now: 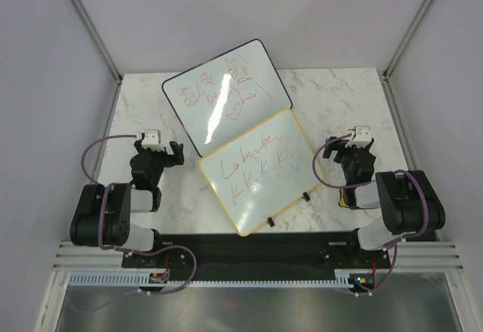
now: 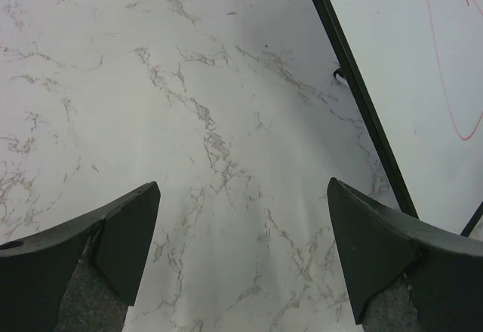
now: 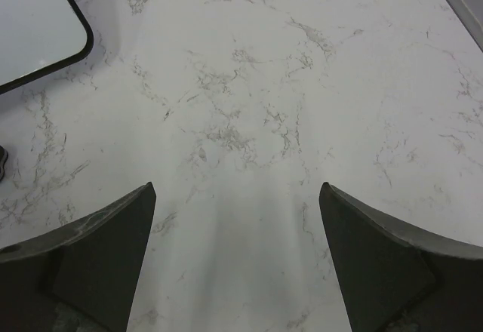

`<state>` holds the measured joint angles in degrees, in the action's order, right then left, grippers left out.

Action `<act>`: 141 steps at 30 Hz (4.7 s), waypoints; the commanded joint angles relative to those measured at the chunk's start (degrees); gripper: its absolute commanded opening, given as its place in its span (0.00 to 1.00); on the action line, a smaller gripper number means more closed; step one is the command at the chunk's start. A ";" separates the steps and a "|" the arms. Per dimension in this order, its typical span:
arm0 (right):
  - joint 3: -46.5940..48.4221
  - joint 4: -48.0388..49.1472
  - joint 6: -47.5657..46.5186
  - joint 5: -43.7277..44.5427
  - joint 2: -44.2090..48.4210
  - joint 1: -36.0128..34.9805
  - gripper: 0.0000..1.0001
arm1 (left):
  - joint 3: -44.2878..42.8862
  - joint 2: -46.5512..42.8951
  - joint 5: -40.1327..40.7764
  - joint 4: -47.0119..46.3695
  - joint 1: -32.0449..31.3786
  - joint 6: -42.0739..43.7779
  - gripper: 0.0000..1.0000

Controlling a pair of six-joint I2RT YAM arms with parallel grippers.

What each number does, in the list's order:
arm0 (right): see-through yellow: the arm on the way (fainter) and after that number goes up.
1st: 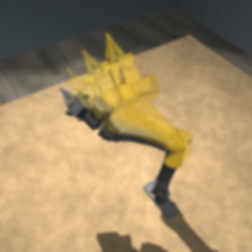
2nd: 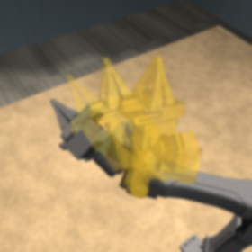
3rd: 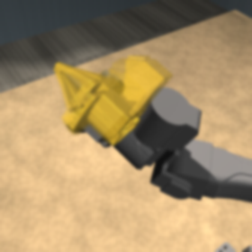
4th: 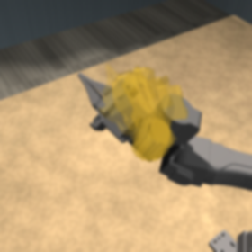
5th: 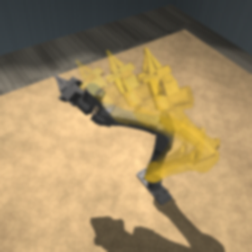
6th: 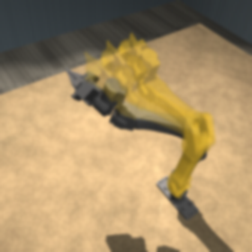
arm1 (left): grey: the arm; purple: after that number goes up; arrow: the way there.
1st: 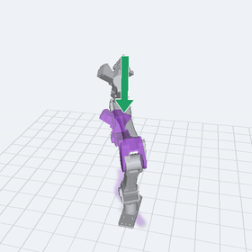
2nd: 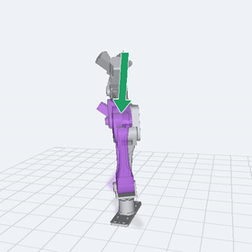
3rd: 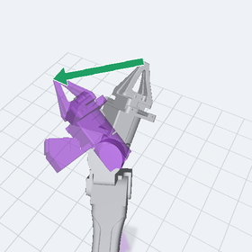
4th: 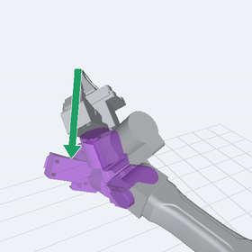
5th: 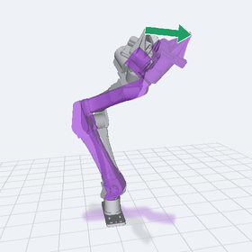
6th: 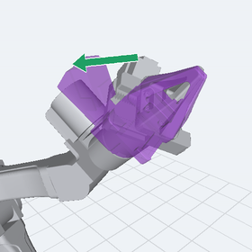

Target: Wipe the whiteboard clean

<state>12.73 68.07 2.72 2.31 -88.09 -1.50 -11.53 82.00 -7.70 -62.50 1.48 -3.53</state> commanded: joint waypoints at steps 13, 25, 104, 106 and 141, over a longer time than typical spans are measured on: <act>18.89 -50.46 15.73 5.34 32.35 0.09 0.98 | -6.12 -4.02 -3.28 8.41 0.81 2.04 0.99; 37.19 -107.77 30.15 12.00 36.51 0.09 0.83 | -23.50 -15.90 -27.18 69.97 4.15 16.61 0.90; 41.74 -111.85 19.79 14.12 16.53 -3.95 0.00 | -37.87 -19.24 -54.70 99.15 4.24 22.07 0.82; 43.51 -110.45 18.20 14.39 19.09 -4.39 0.00 | -36.99 -19.42 -55.31 98.36 4.24 22.25 0.82; 44.31 -74.41 9.32 27.75 10.49 -46.58 0.00 | -29.34 -16.69 -52.77 76.74 -4.99 14.77 0.05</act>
<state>54.70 -9.63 11.92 26.15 -76.86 -47.90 -41.52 65.91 -62.78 16.51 -3.09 7.16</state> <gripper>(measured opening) 0.374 0.134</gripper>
